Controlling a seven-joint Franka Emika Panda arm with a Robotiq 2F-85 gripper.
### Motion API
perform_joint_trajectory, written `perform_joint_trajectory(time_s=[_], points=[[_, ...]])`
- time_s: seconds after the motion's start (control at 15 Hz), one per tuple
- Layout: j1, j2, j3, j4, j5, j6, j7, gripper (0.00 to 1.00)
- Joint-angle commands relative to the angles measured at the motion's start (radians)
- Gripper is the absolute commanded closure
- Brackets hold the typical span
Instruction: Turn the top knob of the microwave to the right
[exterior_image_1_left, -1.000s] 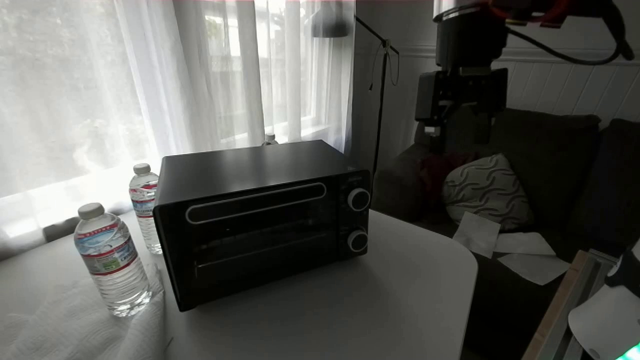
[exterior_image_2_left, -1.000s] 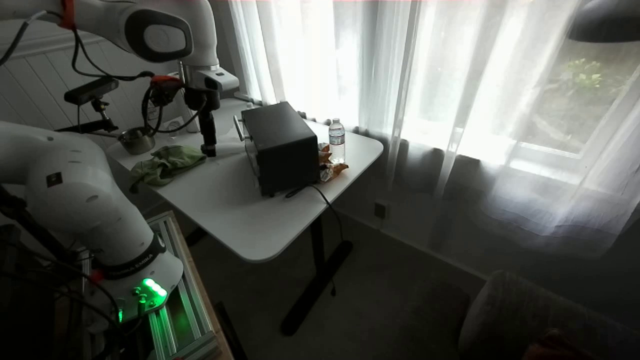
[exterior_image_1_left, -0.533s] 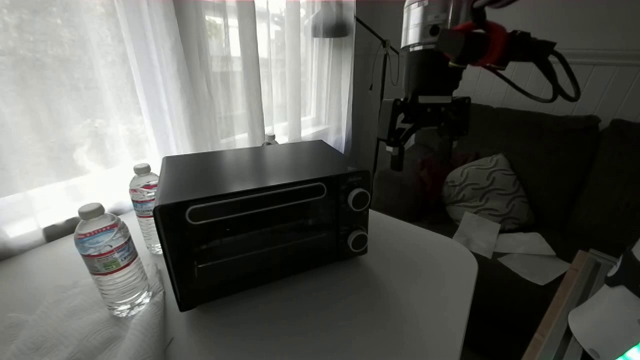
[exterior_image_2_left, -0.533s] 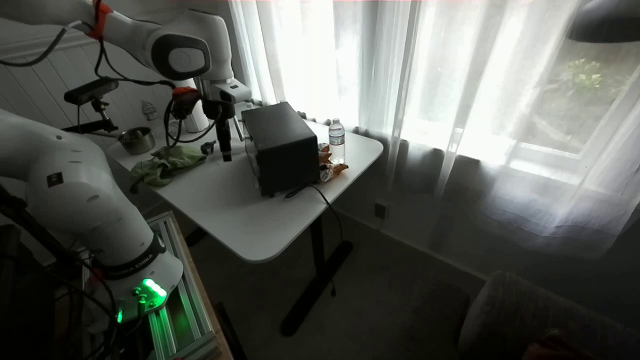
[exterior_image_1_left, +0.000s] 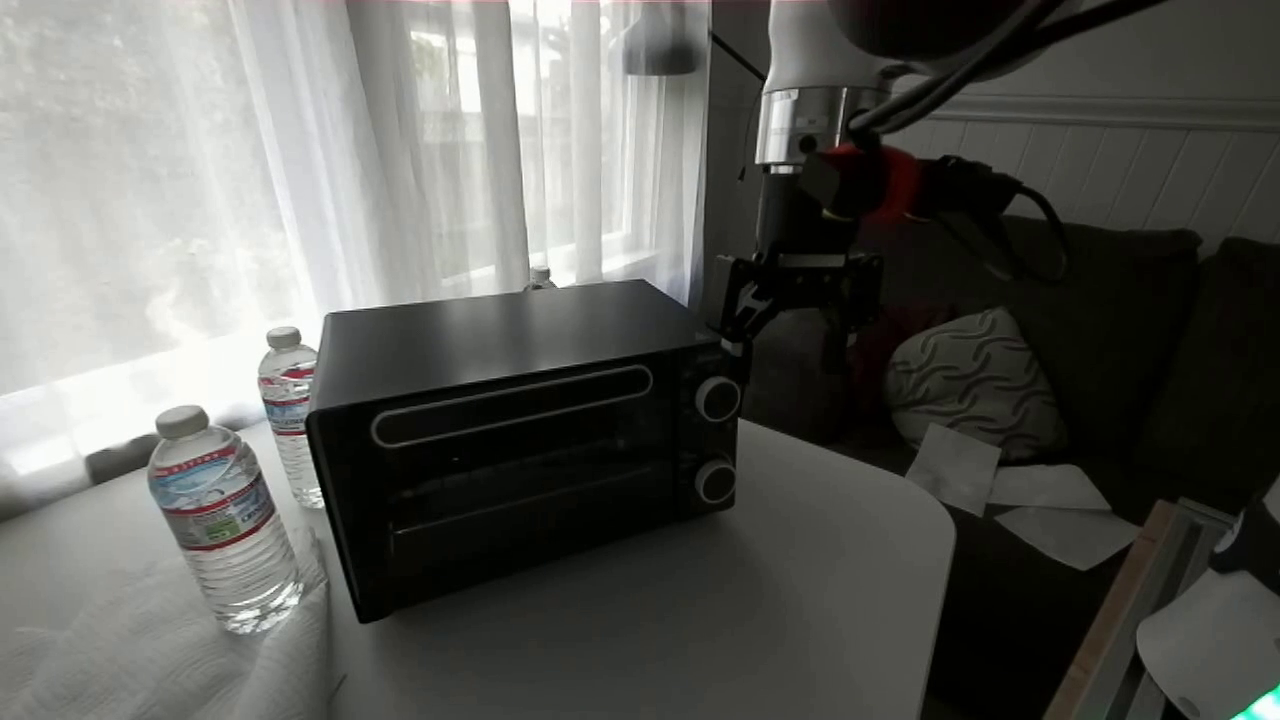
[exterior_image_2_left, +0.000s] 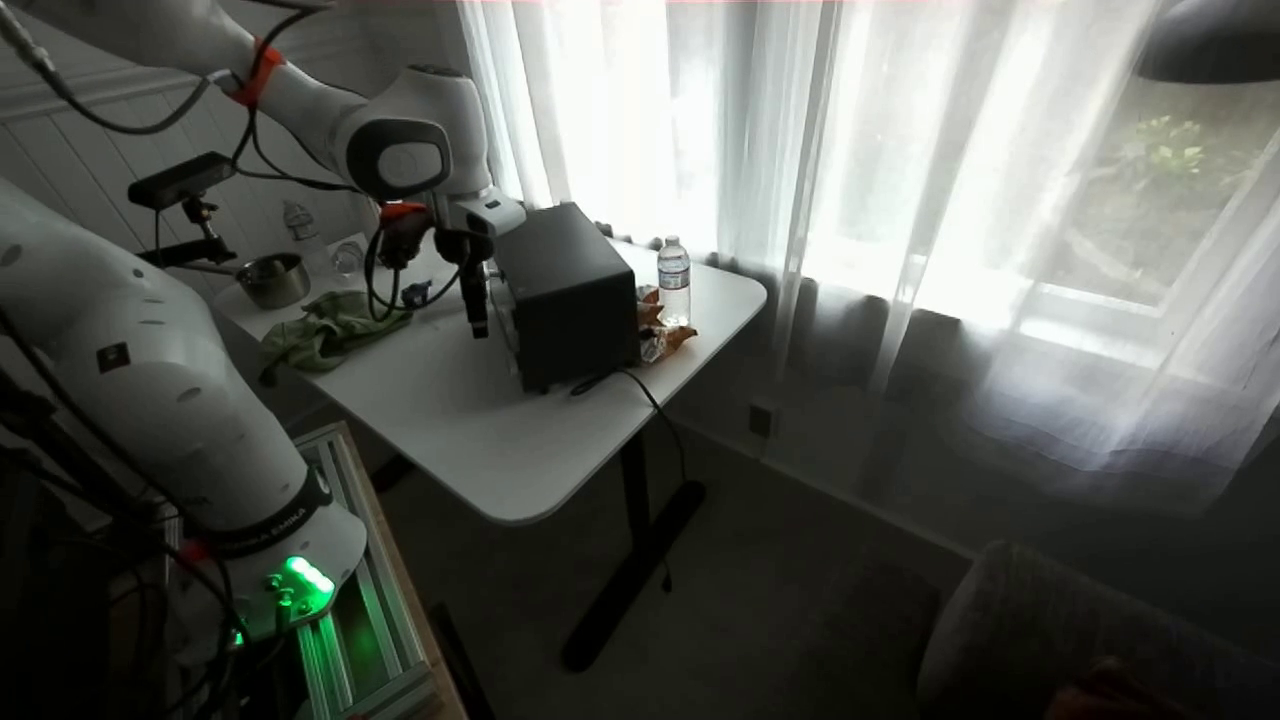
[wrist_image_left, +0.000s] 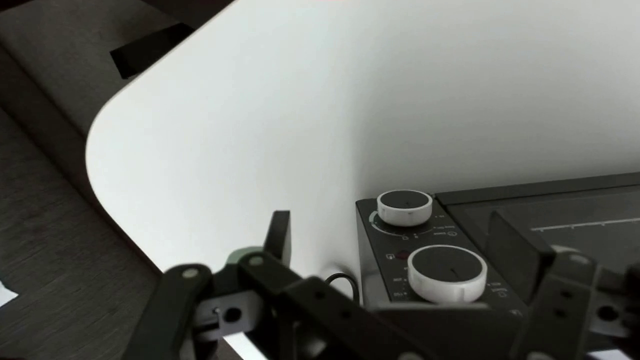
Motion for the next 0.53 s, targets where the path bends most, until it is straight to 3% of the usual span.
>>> perform_joint_trajectory(time_s=[0.0, 0.47], points=[[0.019, 0.061, -0.020, 0.000, 0.015, 0.080, 0.014, 0.00], [0.026, 0.116, -0.054, 0.001, 0.041, 0.173, -0.001, 0.00]])
